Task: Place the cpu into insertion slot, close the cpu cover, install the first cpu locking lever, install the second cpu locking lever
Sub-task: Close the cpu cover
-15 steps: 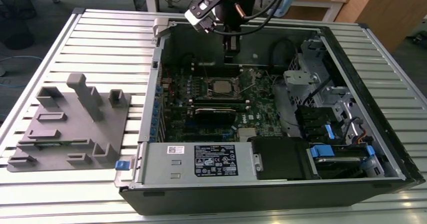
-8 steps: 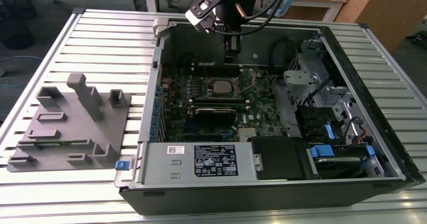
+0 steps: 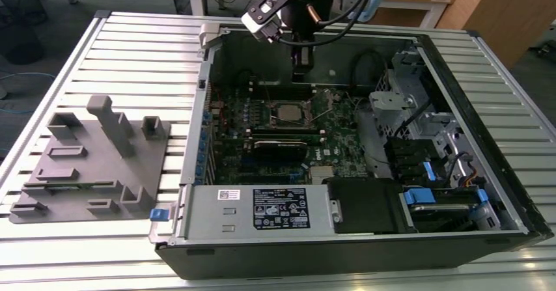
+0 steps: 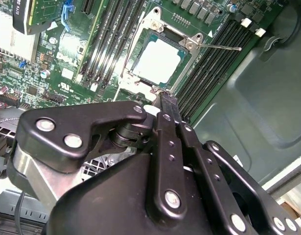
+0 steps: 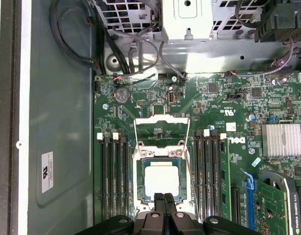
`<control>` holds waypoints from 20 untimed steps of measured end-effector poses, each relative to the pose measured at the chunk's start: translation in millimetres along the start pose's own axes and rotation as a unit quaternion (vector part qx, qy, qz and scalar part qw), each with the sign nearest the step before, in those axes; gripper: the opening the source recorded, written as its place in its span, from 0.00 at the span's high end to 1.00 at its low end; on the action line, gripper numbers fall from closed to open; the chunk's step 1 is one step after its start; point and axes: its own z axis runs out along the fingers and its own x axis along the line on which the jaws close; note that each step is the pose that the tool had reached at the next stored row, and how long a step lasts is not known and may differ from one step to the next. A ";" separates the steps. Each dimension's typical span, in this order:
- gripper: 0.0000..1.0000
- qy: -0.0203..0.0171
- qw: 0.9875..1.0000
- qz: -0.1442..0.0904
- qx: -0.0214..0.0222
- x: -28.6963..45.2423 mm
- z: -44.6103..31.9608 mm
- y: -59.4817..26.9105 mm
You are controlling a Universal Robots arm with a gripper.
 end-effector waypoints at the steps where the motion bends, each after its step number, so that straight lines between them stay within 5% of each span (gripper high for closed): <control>1: 0.89 0.000 1.000 0.000 0.000 0.0 0.0 0.0; 8: 0.89 0.000 1.000 0.000 0.000 0.3 0.4 7.4; 20: 0.89 0.000 1.000 0.000 0.000 1.8 2.5 43.7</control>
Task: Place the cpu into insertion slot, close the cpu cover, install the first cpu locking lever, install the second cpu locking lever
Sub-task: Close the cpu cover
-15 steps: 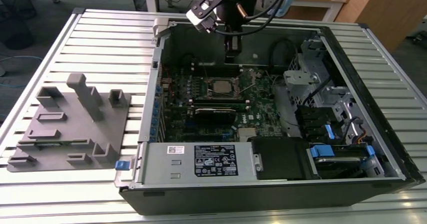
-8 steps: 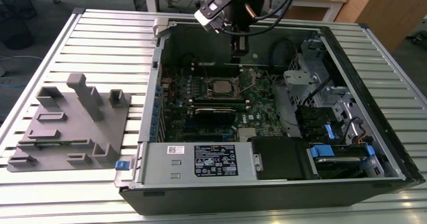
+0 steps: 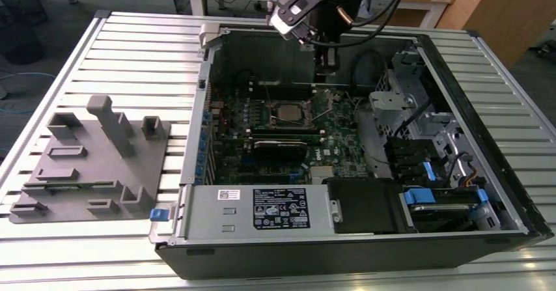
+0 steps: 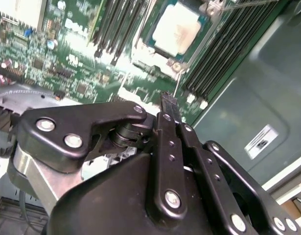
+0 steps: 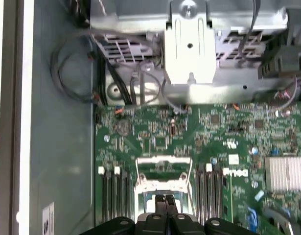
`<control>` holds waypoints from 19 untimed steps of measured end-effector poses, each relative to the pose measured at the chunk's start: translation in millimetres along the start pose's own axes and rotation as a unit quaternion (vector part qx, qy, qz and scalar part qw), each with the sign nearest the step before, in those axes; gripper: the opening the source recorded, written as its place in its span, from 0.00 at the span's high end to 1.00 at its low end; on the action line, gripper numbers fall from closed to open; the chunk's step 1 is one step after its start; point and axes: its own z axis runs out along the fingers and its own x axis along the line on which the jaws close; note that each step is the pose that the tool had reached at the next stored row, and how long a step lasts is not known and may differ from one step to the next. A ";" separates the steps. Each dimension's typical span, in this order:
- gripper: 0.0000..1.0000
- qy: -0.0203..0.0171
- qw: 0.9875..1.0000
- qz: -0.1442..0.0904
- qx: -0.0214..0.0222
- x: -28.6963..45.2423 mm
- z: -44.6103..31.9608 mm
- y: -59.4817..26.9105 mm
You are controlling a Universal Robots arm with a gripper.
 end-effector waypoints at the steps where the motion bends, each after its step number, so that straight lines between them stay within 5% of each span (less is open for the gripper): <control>1: 0.89 0.000 1.000 0.000 0.000 0.1 0.1 3.0; 19: 0.89 0.000 1.000 0.000 0.000 2.1 2.8 48.7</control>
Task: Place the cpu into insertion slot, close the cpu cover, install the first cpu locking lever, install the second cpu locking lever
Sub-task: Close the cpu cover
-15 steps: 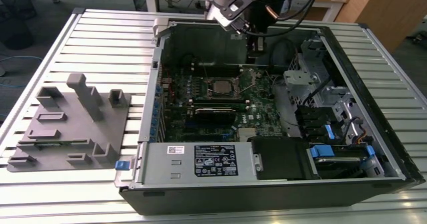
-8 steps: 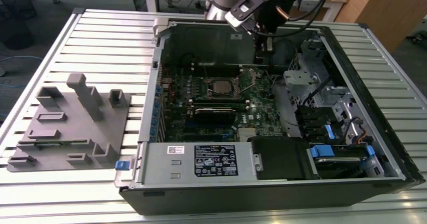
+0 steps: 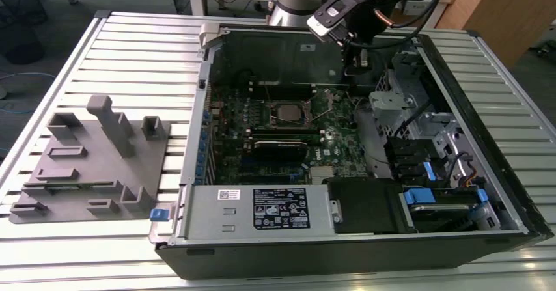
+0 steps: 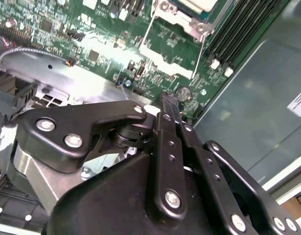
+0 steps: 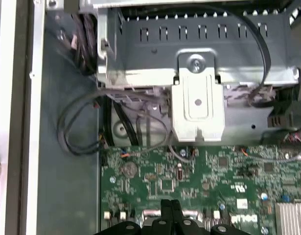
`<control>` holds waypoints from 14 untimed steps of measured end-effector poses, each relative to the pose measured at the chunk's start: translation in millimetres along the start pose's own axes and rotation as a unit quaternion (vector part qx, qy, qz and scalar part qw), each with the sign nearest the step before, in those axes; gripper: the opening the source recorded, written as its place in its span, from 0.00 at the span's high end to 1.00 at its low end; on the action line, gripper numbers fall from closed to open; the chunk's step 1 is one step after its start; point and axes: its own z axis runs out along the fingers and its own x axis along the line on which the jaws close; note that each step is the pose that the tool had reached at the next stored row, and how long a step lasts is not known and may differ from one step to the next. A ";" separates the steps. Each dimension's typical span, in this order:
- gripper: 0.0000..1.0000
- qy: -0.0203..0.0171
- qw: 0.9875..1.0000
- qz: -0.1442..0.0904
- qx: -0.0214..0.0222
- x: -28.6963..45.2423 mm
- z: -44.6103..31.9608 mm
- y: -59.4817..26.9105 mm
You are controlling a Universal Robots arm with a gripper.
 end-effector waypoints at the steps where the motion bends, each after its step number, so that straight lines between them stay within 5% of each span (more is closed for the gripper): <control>1: 0.89 0.000 1.000 0.000 0.000 0.1 0.0 0.5; 14: 0.89 0.000 1.000 0.000 0.001 0.1 0.1 2.8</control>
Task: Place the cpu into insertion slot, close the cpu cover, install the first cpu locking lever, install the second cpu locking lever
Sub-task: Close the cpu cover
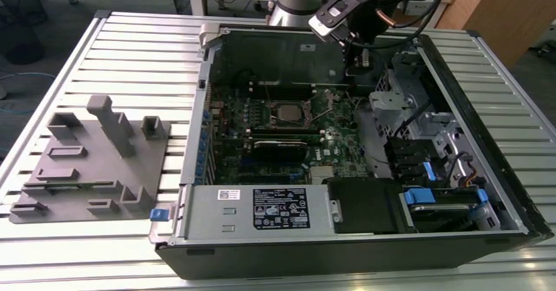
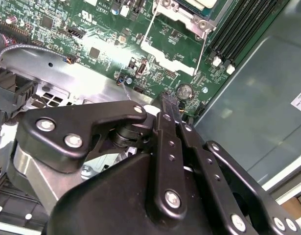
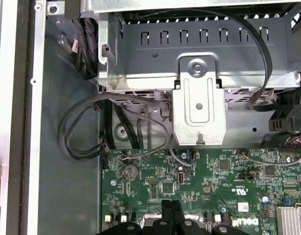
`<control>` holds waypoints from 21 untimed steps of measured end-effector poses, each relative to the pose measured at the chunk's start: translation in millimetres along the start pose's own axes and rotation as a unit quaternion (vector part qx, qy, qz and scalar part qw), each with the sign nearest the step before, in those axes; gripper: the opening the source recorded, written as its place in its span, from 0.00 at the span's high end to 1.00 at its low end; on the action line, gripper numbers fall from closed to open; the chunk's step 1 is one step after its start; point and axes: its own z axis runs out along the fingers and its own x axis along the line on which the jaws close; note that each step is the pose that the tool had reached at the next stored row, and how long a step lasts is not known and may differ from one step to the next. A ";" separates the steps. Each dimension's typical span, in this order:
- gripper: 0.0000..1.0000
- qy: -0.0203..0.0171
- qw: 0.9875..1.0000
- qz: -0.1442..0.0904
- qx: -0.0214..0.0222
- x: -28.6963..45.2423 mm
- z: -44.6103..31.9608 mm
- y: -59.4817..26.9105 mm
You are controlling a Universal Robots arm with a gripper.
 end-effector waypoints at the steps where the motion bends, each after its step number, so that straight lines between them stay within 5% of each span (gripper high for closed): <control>1: 0.89 0.000 1.000 0.000 0.000 0.0 0.0 0.0; 21: 0.89 0.000 1.000 0.000 0.005 0.3 1.3 9.6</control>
